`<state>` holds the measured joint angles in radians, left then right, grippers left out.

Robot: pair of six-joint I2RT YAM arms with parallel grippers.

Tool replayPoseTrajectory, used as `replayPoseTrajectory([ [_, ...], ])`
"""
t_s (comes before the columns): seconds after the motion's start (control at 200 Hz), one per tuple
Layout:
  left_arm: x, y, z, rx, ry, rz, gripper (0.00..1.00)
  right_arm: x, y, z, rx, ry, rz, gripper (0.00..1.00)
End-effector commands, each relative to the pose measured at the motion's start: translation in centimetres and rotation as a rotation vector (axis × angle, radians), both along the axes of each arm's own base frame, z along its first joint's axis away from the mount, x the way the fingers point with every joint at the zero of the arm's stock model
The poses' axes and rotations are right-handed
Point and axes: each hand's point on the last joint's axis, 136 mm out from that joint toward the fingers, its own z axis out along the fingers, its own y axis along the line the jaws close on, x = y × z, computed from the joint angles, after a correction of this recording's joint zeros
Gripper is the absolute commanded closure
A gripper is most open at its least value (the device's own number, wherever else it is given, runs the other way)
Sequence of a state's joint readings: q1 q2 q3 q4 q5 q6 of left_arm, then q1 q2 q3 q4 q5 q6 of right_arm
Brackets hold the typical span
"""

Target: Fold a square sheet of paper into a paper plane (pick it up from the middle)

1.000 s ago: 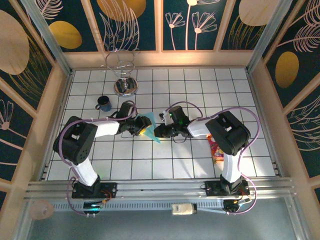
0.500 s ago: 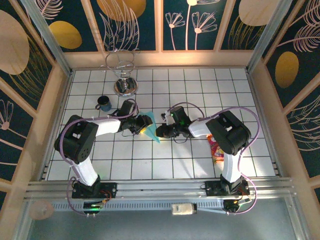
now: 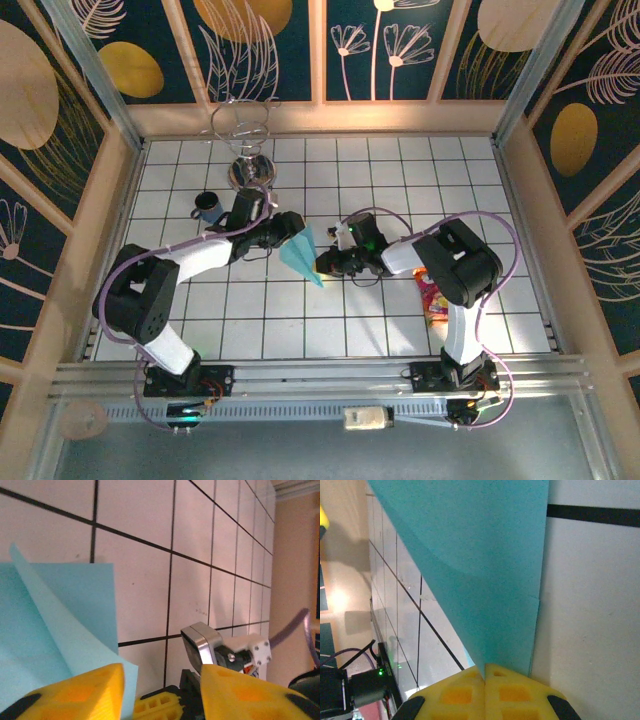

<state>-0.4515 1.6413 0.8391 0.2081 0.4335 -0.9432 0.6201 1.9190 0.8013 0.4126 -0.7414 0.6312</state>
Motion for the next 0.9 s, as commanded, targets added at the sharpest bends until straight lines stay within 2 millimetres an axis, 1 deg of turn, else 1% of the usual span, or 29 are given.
replayPoseTrajectory([
  [0.0, -0.7, -0.7, 0.5, -0.082, -0.032, -0.039, 0.64, -0.5, -0.5, -0.9, 0.01, 0.049, -0.005, 0.97],
  [0.105, -1.1, -0.9, 0.0, -0.119, -0.02, -0.046, 0.71, -0.5, -0.6, -0.9, 0.016, 0.05, -0.01, 0.97],
  [0.19, -1.5, -1.0, -0.8, -0.138, 0.001, -0.048, 0.73, -0.4, -0.6, -0.9, 0.018, 0.049, -0.01, 0.97],
  [0.305, -1.7, -1.3, -1.8, -0.153, 0.033, -0.056, 0.73, -0.4, -0.7, -1.0, 0.015, 0.051, -0.011, 0.97],
  [0.36, -1.7, -1.5, -1.4, -0.172, 0.03, -0.063, 0.73, -0.3, -0.7, -1.0, 0.015, 0.05, -0.011, 0.96],
  [0.37, -1.7, -1.6, -2.2, -0.166, 0.047, -0.062, 0.73, -0.3, -0.7, -1.1, 0.014, 0.051, -0.011, 0.97],
  [0.38, -1.8, -1.6, -2.4, -0.167, 0.053, -0.062, 0.73, -0.4, -0.7, -1.1, 0.013, 0.052, -0.01, 0.97],
  [0.556, -1.7, -2.2, -3.3, -0.186, 0.087, -0.08, 0.73, -0.4, -0.7, -1.3, 0.006, 0.054, -0.012, 0.95],
  [0.691, -1.5, -2.4, -3.5, -0.19, 0.093, -0.086, 0.74, -0.3, -0.8, -1.3, 0.003, 0.053, -0.017, 0.95],
  [0.801, -1.4, -2.4, -3.8, -0.184, 0.101, -0.085, 0.74, -0.3, -0.9, -1.4, -0.006, 0.049, -0.018, 0.91],
  [0.896, -1.4, -2.3, -4.4, -0.167, 0.121, -0.079, 0.74, -0.2, -0.8, -0.9, -0.001, 0.032, -0.012, 0.87],
])
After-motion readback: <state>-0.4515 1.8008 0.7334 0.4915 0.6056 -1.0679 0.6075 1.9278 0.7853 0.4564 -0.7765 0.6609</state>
